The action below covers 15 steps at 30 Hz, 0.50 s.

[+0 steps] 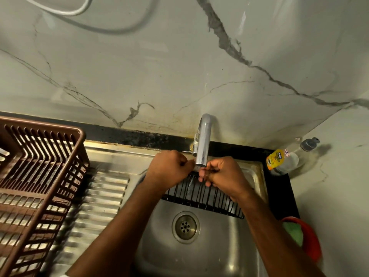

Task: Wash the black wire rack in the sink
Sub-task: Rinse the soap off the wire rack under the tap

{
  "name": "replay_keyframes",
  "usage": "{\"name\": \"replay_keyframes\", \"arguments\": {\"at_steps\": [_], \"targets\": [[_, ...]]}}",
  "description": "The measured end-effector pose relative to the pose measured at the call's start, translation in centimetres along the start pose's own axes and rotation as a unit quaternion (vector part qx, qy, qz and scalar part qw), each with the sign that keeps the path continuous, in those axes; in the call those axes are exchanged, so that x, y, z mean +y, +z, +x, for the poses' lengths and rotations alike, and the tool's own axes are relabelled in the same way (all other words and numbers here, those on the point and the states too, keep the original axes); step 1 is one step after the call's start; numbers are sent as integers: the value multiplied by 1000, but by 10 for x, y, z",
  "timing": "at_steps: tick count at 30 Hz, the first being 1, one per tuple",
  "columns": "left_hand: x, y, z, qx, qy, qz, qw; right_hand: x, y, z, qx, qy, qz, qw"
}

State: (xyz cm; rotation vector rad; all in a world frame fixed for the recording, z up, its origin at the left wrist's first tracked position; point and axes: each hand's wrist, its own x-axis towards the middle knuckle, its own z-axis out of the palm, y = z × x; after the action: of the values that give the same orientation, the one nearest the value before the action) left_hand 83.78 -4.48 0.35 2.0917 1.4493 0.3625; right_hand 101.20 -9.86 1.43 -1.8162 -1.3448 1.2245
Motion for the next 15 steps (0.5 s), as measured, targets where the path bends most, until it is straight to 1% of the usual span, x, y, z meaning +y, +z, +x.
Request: {"name": "replay_keyframes", "arguments": {"at_steps": [1,2,4,6,8,12,15], "targets": [[5,0,0,4,4,73,997,-1,3,1,3,-2,-6,1000],[9,1,0,7,5,114,993,-2,6,3,6,-2,-11,1000],[9,4,0,13,9,133,991,-2,8,5,8,-3,-17,1000],[1,3,2,17,16,82,996,-3,9,4,5,-15,-35,999],[-6,3,2,18,3,22,1000,-4,9,3,6,-29,-72,997],[-31,6,3,24,-95,-61,993,-4,-5,0,13,-21,-161,987],[-52,-1,4,17,-139,-100,985,5,-23,-2,17,-18,-157,987]]}}
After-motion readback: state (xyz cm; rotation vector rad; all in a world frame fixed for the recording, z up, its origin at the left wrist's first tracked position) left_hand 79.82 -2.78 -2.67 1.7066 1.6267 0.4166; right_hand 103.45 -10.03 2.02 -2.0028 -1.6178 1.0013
